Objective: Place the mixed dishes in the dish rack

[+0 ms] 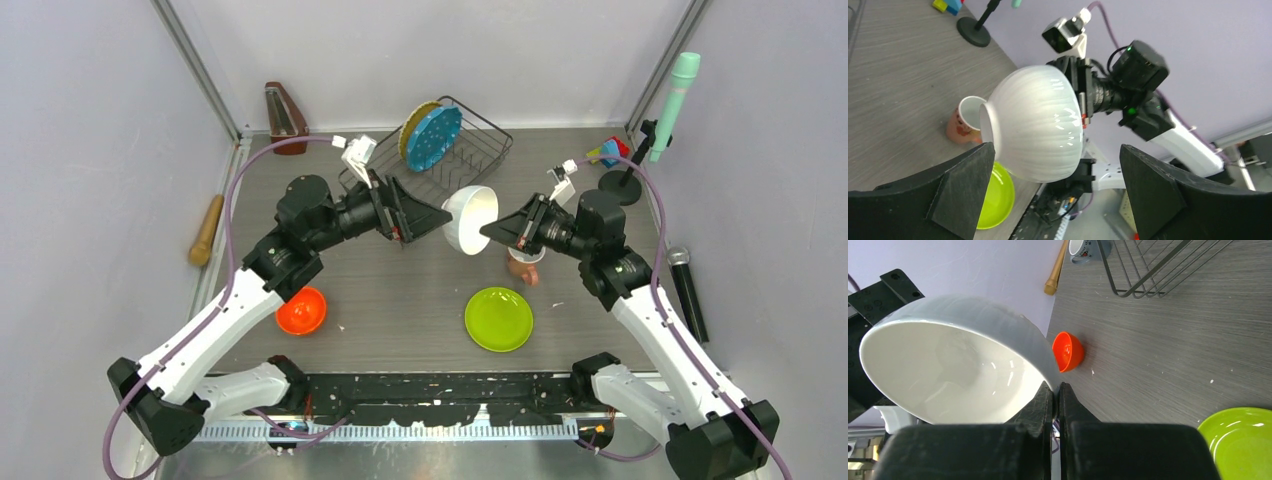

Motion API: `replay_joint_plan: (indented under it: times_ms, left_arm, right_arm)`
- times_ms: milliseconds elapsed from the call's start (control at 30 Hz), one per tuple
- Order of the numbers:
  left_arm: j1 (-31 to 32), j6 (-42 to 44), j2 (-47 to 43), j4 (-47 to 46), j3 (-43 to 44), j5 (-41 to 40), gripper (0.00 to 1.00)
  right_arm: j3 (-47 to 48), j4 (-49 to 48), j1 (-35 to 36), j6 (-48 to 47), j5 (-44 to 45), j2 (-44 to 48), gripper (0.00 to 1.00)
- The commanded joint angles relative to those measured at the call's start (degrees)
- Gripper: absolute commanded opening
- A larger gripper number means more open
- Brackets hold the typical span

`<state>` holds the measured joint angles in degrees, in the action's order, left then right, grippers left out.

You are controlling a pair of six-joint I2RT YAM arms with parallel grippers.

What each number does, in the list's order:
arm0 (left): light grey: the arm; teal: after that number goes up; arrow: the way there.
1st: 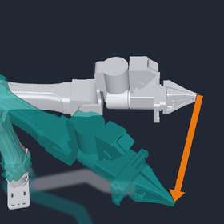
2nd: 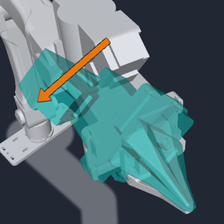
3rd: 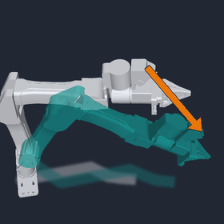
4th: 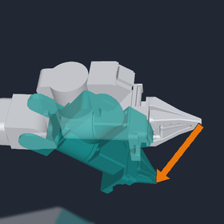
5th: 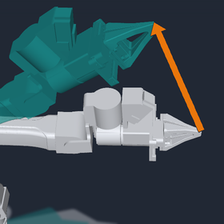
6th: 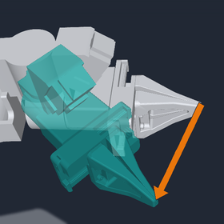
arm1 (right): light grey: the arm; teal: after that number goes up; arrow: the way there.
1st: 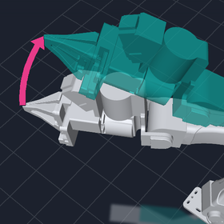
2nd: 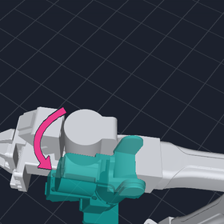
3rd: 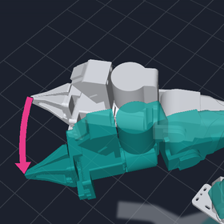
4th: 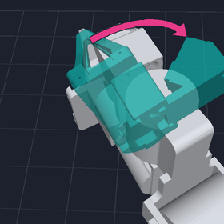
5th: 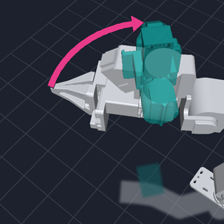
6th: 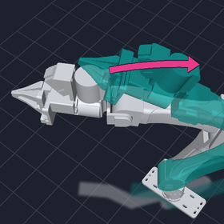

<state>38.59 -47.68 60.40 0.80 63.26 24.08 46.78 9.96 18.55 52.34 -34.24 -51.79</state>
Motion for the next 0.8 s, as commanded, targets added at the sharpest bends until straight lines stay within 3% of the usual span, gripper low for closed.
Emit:
replay_joint_plan:
  times_ms: [0, 133, 300, 467, 767]
  left_arm:
    - [3.4, 12.0, 1.5, 9.0, 3.6, -6.5, 1.0]
    - [5.1, 15.7, 4.0, 13.4, 6.1, -9.4, 1.0]
    - [5.6, 15.9, 6.0, 12.3, 7.0, -7.9, 0.99]
    - [5.6, 17.4, 6.7, 12.3, 7.9, -7.2, 0.89]
    - [5.6, 16.6, 7.9, 12.4, 9.2, -2.6, 0.86]
  right_arm:
    - [4.7, -2.3, 0.1, -2.7, 0.2, -0.3, 0.0]
    - [5.0, -2.4, 0.2, -2.6, -0.1, -1.0, 0.0]
    - [5.1, -2.7, 0.1, -2.3, -0.5, -1.5, 0.0]
    - [4.9, -2.8, 0.2, -2.0, -0.9, -1.0, 0.0]
    - [5.3, -2.4, 0.2, -2.0, -2.6, -0.6, 0.0]
